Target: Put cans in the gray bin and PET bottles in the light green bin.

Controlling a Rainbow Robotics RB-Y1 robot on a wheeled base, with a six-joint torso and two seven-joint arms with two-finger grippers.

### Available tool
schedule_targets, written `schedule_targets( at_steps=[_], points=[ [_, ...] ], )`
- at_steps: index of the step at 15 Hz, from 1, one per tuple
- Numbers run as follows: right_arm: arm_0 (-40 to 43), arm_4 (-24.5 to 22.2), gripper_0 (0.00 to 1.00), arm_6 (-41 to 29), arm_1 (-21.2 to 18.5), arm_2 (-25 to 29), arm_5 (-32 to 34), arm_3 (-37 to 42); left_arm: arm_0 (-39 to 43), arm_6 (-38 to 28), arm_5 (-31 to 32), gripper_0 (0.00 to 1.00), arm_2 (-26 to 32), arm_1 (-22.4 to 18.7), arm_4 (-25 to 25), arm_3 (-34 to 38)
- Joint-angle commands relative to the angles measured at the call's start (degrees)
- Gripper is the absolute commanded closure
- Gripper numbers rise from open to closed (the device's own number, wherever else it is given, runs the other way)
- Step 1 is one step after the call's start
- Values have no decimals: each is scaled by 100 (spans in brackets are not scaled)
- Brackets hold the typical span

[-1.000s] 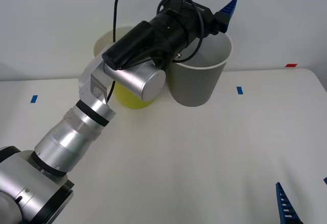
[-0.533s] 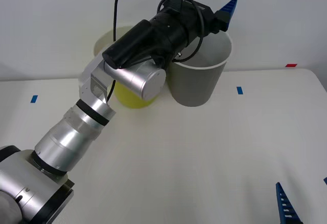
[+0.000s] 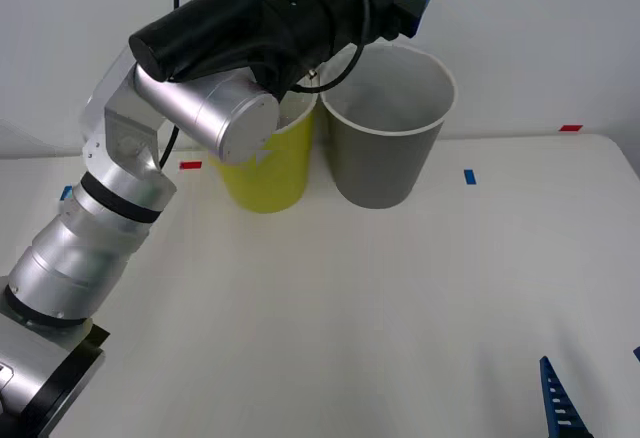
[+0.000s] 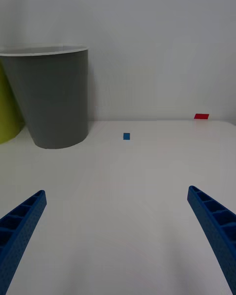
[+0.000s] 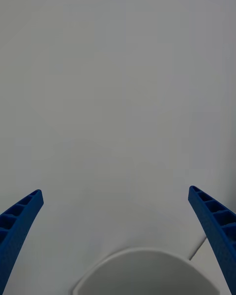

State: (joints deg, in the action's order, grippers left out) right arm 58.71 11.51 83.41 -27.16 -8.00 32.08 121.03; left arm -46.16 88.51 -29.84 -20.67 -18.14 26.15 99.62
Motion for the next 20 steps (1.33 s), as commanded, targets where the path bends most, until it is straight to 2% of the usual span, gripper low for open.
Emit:
schedule_targets(
  at_steps=[1, 8, 10, 13, 16, 20],
  points=[
    [0, 0, 0, 0, 0, 0, 0, 0, 371, 53, -796, 0, 458, -128, -93, 928],
    [0, 0, 0, 0, 0, 0, 0, 0, 2164, 132, -1086, 0, 1372, -480, -14, 2703],
    [0, 0, 0, 0, 0, 0, 0, 0, 2568, 123, -1552, 0, 1724, -489, 30, 3354],
    [0, 0, 0, 0, 0, 0, 0, 0, 3544, 123, -1499, 0, 2075, -506, 21, 4118],
    [0, 0, 0, 0, 0, 0, 0, 0, 4757, 114, -743, 0, 2409, -708, 12, 4584],
    [0, 0, 0, 0, 0, 0, 0, 0, 5873, 88, 285, 0, 2708, -814, 56, 4602]
  ],
)
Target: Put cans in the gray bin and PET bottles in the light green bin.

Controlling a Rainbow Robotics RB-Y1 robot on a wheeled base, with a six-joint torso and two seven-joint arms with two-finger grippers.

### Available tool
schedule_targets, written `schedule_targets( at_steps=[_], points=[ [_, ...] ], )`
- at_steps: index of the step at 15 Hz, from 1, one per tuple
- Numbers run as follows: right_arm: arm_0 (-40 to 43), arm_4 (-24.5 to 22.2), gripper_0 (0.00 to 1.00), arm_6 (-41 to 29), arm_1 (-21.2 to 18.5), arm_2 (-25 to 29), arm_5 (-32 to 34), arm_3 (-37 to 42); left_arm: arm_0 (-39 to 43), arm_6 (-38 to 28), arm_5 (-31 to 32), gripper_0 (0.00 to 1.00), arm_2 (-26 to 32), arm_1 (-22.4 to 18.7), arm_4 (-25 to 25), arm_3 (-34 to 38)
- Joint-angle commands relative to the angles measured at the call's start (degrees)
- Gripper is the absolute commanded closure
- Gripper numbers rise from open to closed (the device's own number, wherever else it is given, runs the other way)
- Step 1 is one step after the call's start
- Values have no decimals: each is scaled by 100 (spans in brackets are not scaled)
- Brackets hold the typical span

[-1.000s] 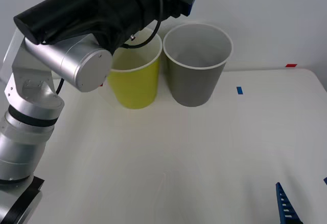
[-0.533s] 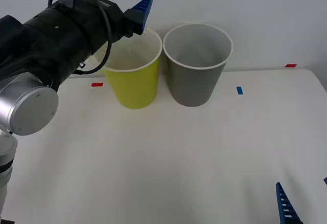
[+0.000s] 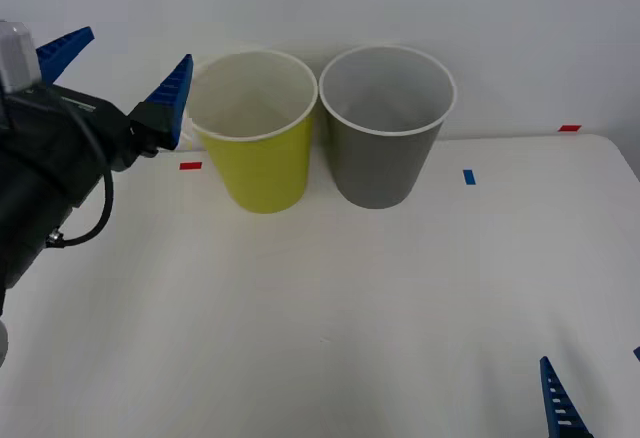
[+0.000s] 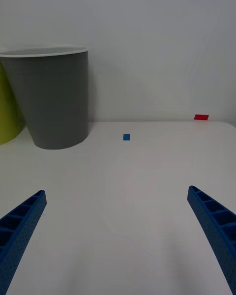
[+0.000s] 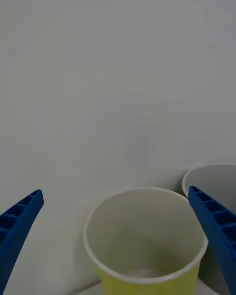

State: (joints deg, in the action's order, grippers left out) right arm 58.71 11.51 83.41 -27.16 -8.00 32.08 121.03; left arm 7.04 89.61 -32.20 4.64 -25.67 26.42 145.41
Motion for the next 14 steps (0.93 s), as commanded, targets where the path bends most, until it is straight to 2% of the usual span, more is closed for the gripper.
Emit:
schedule_targets(
  at_steps=[1, 7, 9, 12, 14],
  points=[
    [0, 0, 0, 0, 0, 0, 0, 0, 843, -40, 768, 0, 239, -61, 65, 22],
    [0, 0, 0, 0, 0, 0, 0, 0, 1652, -75, 1005, 0, 468, 159, 188, 13],
    [0, 0, 0, 0, 0, 0, 0, 0, 1863, -75, 1102, 0, 538, 115, 241, -13],
    [0, 0, 0, 0, 0, 0, 0, 0, 2258, -32, 2473, 0, 248, -105, 320, -646],
    [0, 0, 0, 0, 0, 0, 0, 0, 2628, -40, 3264, 0, 11, -404, 347, -910]
  ],
)
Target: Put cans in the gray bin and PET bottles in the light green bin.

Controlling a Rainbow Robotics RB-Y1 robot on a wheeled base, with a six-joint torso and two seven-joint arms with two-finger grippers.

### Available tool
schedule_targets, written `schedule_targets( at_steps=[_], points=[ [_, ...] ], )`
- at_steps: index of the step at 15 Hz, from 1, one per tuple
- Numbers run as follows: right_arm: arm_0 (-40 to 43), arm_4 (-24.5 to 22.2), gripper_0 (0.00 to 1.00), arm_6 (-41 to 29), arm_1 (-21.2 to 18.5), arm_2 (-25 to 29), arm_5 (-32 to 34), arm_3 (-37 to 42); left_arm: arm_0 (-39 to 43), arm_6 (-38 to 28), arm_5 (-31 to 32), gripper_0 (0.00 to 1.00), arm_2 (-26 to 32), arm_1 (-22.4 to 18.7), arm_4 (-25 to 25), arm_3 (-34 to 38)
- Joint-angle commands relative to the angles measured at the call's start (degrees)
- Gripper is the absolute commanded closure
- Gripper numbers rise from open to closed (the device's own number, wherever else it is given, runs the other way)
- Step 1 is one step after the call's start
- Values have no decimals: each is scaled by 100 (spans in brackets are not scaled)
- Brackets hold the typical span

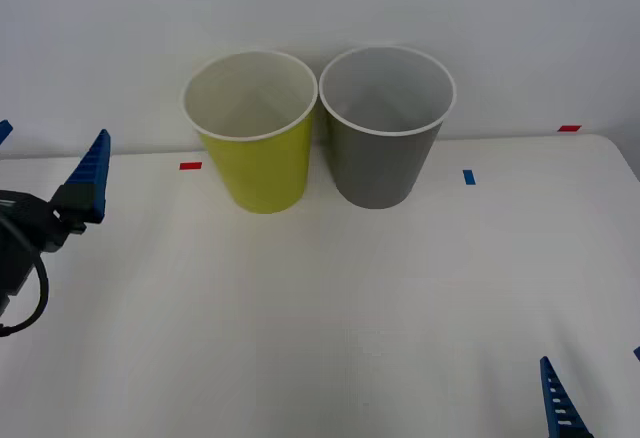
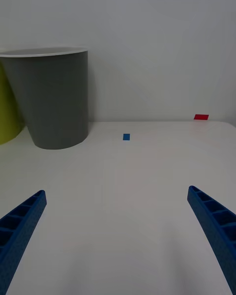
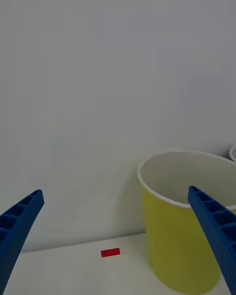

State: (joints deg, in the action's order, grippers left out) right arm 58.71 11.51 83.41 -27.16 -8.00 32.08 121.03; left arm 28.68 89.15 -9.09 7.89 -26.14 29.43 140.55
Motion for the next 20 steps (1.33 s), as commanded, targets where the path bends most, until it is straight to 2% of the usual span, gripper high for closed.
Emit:
schedule_targets(
  at_steps=[1, 3, 8, 11, 14, 20],
  points=[
    [0, 0, 0, 0, 0, 0, 0, 0, 622, -3, 1173, 0, -376, -435, 45, -511],
    [0, 0, 0, 0, 0, 0, 0, 0, 1052, -11, 1762, 0, -561, -585, 36, -713],
    [0, 0, 0, 0, 0, 0, 0, 0, 2107, -29, 2403, 0, -701, -673, -52, -810],
    [0, 0, 0, 0, 0, 0, 0, 0, 2362, -38, 3414, 0, -1123, -673, -429, -1390],
    [0, 0, 0, 0, 0, 0, 0, 0, 2995, -99, 3959, 0, -1264, -673, -588, -1390],
    [0, 0, 0, 0, 0, 0, 0, 0, 3768, -275, 4275, 0, -1316, -497, -1089, -1434]
  ],
)
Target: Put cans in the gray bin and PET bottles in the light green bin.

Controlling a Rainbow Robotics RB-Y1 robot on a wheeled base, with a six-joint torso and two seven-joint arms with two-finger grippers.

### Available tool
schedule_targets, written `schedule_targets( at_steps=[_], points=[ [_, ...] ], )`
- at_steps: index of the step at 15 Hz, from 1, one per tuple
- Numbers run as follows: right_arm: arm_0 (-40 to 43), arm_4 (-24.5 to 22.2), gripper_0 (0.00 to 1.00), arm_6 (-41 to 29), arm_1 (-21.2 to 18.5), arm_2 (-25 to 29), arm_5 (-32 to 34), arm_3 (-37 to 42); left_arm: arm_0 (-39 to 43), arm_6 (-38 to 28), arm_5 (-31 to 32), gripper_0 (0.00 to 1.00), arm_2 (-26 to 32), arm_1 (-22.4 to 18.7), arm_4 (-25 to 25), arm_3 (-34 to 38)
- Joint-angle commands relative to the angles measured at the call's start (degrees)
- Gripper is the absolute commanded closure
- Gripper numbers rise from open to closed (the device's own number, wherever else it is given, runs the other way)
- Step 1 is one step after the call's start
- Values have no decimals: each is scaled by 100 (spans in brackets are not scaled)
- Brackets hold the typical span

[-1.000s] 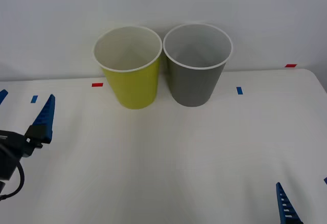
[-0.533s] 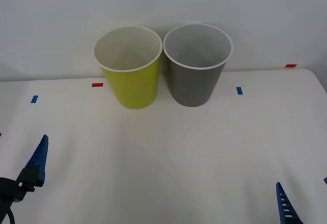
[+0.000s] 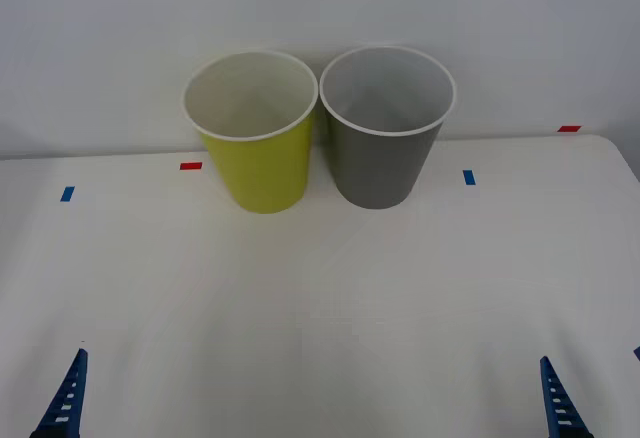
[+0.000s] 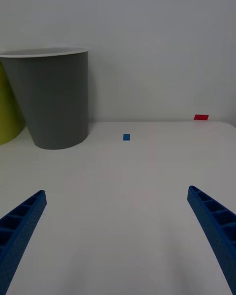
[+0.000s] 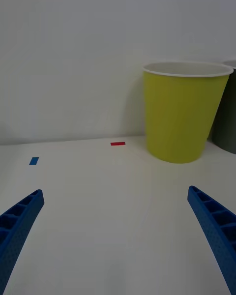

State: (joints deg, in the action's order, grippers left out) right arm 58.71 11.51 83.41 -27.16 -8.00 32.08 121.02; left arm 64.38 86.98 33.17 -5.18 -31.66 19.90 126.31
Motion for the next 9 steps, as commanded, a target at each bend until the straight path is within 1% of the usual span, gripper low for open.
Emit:
schedule_targets(
  at_steps=[1, 6, 9],
  points=[
    [0, 0, 0, 0, 0, 0, 0, 0, 285, -94, 49, 0, -1, 55, -153, -9],
    [0, 0, 0, 0, 0, 0, 0, 0, 567, -164, 190, 0, -10, 73, -311, -9],
    [0, 0, 0, 0, 0, 0, 0, 0, 584, -164, 225, 0, -10, 73, -329, -9]
  ],
)
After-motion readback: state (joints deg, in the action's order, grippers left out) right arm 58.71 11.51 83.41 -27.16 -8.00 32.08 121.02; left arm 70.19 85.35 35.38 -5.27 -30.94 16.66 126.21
